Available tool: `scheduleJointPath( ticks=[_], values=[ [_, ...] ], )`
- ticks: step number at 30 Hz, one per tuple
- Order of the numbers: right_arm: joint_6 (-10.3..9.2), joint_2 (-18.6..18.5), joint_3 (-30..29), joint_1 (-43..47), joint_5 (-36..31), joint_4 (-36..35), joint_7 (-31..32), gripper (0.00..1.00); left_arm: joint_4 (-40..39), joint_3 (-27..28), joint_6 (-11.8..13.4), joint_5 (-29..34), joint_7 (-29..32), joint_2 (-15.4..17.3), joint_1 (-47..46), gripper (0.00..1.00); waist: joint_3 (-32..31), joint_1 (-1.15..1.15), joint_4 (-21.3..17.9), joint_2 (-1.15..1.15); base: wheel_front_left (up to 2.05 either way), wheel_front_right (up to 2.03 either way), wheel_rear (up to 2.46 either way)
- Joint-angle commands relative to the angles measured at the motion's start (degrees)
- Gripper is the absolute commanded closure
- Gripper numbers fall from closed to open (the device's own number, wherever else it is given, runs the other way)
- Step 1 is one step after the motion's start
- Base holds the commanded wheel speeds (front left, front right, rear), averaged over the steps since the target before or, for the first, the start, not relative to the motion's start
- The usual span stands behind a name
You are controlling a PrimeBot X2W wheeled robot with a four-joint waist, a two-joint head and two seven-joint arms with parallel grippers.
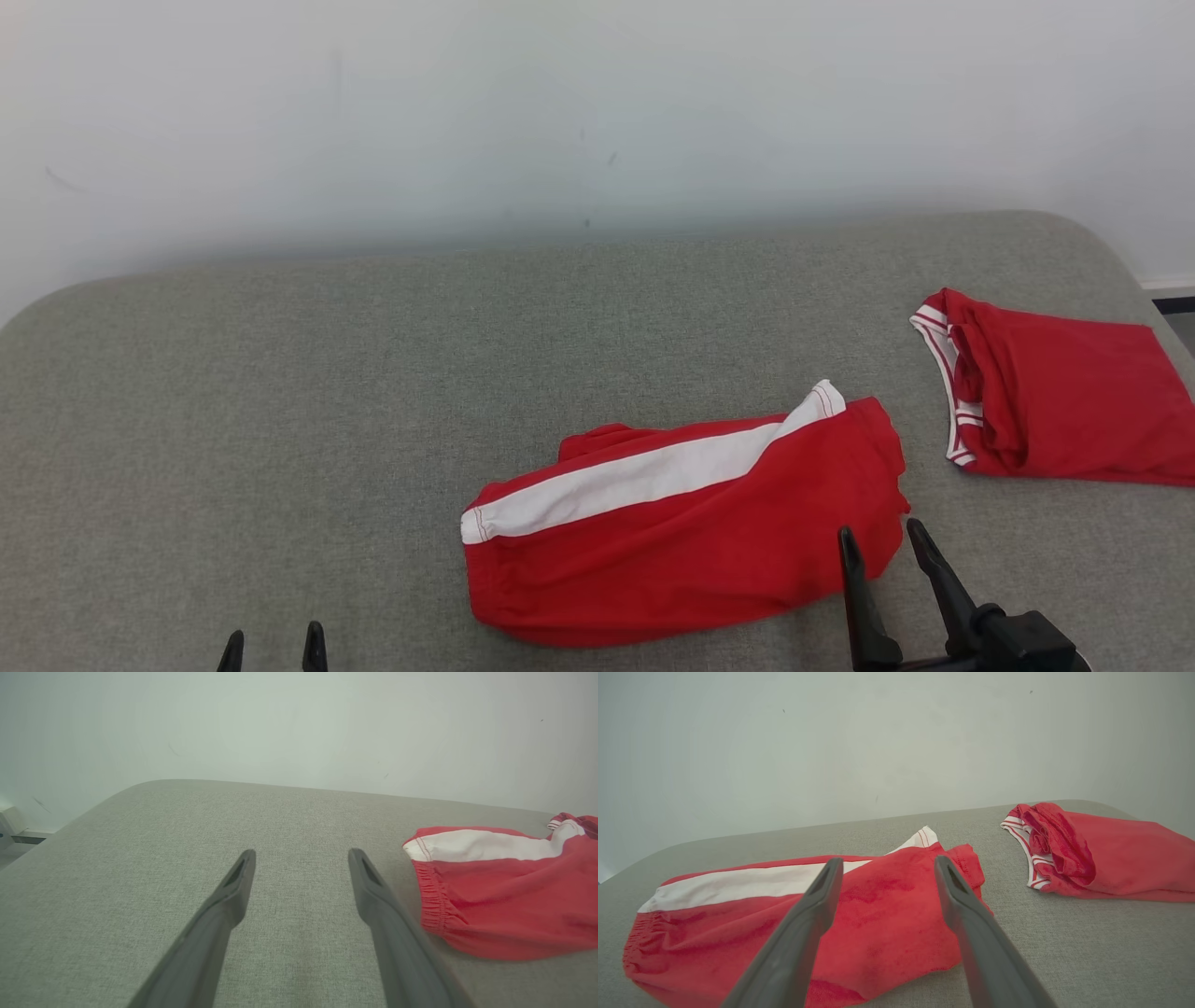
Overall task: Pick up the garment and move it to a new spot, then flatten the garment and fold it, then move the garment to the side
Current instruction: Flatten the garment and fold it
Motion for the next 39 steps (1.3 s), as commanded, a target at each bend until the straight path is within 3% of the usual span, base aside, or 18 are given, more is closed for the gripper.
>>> scheduleJointPath(
  ticks=[1, 27, 39],
  values=[
    [-0.15, 0.1, 0.2, 0.3, 0.1, -0.4, -0.3, 0.00, -0.3, 0.0, -0.1, -0.3, -0.2, -0.1, -0.5, 0.00, 0.0, 0.00, 0.0, 0.00, 0.00, 0.00, 0.00],
    [-0.15, 0.1, 0.5, -0.4, 0.4, -0.9, -0.2, 0.00, 0.0, -0.2, 0.0, -1.8, -0.2, -0.1, -1.1, 0.00, 0.4, 0.00, -0.3, 0.00, 0.00, 0.00, 0.00],
    [-0.15, -0.7, 1.0, -3.2, 0.3, -2.2, 4.0, 0.00, 5.1, -3.8, -0.6, -3.2, -0.2, 0.3, -5.8, 0.00, 1.5, 0.00, -0.4, 0.00, 0.00, 0.00, 0.00]
  ],
)
